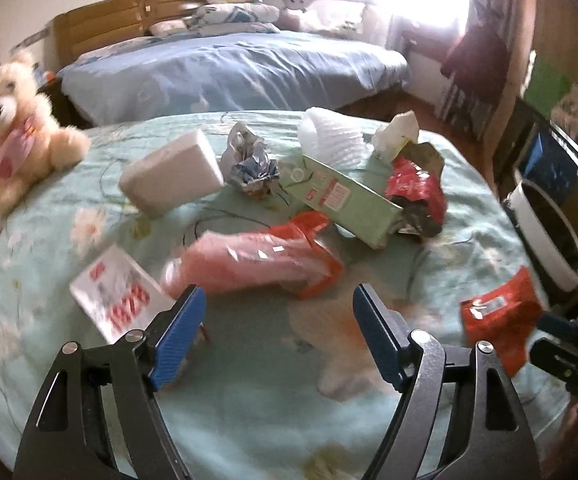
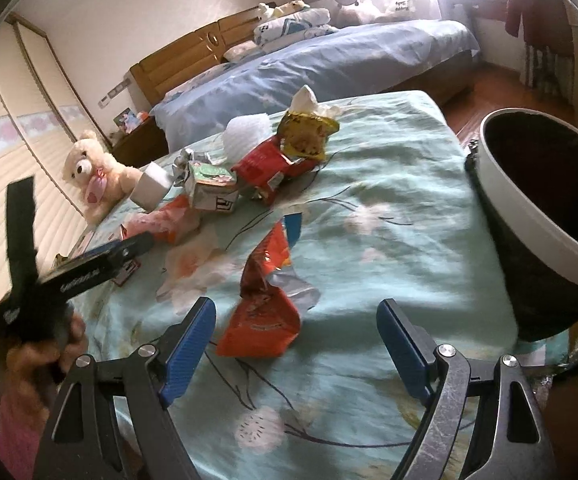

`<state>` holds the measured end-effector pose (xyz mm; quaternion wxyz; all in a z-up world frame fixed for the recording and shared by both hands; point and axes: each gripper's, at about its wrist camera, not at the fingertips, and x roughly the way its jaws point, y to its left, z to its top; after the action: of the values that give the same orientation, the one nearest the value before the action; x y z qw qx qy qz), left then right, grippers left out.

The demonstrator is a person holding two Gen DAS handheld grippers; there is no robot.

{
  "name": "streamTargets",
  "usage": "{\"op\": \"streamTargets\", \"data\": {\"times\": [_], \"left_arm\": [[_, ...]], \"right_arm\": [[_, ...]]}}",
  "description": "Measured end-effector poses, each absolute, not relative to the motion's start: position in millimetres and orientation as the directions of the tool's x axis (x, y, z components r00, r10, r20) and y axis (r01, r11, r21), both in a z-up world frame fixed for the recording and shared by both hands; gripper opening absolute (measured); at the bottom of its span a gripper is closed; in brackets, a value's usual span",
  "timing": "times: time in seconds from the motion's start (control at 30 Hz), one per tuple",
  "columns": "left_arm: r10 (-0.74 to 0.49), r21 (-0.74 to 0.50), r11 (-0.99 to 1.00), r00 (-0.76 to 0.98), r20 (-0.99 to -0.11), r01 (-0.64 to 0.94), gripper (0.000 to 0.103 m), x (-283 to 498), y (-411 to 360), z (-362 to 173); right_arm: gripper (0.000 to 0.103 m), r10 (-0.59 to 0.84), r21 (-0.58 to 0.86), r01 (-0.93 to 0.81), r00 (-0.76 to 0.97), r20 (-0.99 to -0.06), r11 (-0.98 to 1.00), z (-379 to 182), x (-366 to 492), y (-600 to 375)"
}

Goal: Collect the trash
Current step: 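Move both tools back to the bed and grasp the red chip bag with the right tool, then grasp the white milk carton with the left tool while the right tool holds the red bag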

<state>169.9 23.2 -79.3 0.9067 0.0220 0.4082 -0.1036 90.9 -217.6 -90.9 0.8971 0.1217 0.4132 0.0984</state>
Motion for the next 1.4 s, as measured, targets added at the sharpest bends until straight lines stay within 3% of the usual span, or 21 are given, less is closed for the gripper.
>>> {"op": "streamTargets", "data": {"times": [0.17,0.3,0.37,0.43,0.47,0.53,0.57,0.7,0.9,0.93,1.0,1.03,1.07,1.13,1.27,1.4], "left_arm": [[-0.174,0.002,0.963,0.624,-0.762,0.27,0.082,186,28,-86],[-0.164,0.031,0.956,0.615,-0.771,0.293,0.079,195,27,-94],[-0.184,0.019,0.949,0.603,-0.776,0.315,0.044,196,23,-97],[-0.205,0.003,0.943,0.585,-0.785,0.333,0.027,197,19,-99],[-0.21,-0.001,0.941,0.581,-0.786,0.339,0.02,198,17,-100],[-0.221,-0.005,0.936,0.58,-0.784,0.351,0.006,196,12,-99],[-0.231,-0.01,0.934,0.58,-0.781,0.358,0.001,195,10,-98],[-0.252,-0.017,0.93,0.6,-0.759,0.368,0.001,185,5,-93],[-0.268,-0.066,0.941,0.61,-0.745,0.332,0.001,172,8,-85],[-0.243,-0.054,0.95,0.618,-0.748,0.309,0.005,174,10,-85],[-0.222,-0.052,0.959,0.624,-0.749,0.28,0.034,179,14,-83],[-0.215,-0.054,0.963,0.635,-0.742,0.264,0.06,181,18,-79],[-0.205,-0.048,0.966,0.645,-0.736,0.252,0.071,182,22,-76],[-0.179,-0.029,0.973,0.666,-0.724,0.23,0.072,182,30,-69],[-0.073,-0.002,0.995,0.687,-0.723,0.104,0.096,176,51,-66],[0.09,0.053,0.996,0.654,-0.751,-0.076,0.1,171,67,-82]], "right_arm": [[0.084,0.298,0.321,-0.078,0.623,-0.723,0.944,-96,96,-214],[0.083,0.302,0.321,-0.084,0.617,-0.727,0.944,-100,102,-208],[0.078,0.308,0.324,-0.088,0.612,-0.728,0.942,-101,105,-205],[0.049,0.301,0.315,-0.088,0.61,-0.733,0.945,-102,106,-203],[0.042,0.296,0.311,-0.085,0.607,-0.737,0.947,-103,107,-202],[0.017,0.3,0.318,-0.08,0.601,-0.74,0.945,-104,107,-204],[0.013,0.303,0.322,-0.08,0.602,-0.739,0.943,-105,107,-205],[0.005,0.298,0.313,-0.088,0.62,-0.726,0.946,-100,103,-206],[0.005,0.297,0.312,-0.092,0.634,-0.714,0.946,-95,98,-210],[0.005,0.299,0.315,-0.09,0.633,-0.714,0.945,-95,97,-211],[0.005,0.305,0.325,-0.088,0.628,-0.716,0.942,-95,96,-213],[0.005,0.305,0.325,-0.087,0.628,-0.716,0.942,-95,96,-214],[0.005,0.304,0.324,-0.087,0.629,-0.715,0.942,-95,95,-214],[0.005,0.305,0.324,-0.089,0.631,-0.713,0.942,-93,94,-215],[0.005,0.302,0.319,-0.092,0.637,-0.71,0.943,-92,93,-215],[0.005,0.31,0.32,-0.102,0.63,-0.712,0.942,-95,96,-211]]}}
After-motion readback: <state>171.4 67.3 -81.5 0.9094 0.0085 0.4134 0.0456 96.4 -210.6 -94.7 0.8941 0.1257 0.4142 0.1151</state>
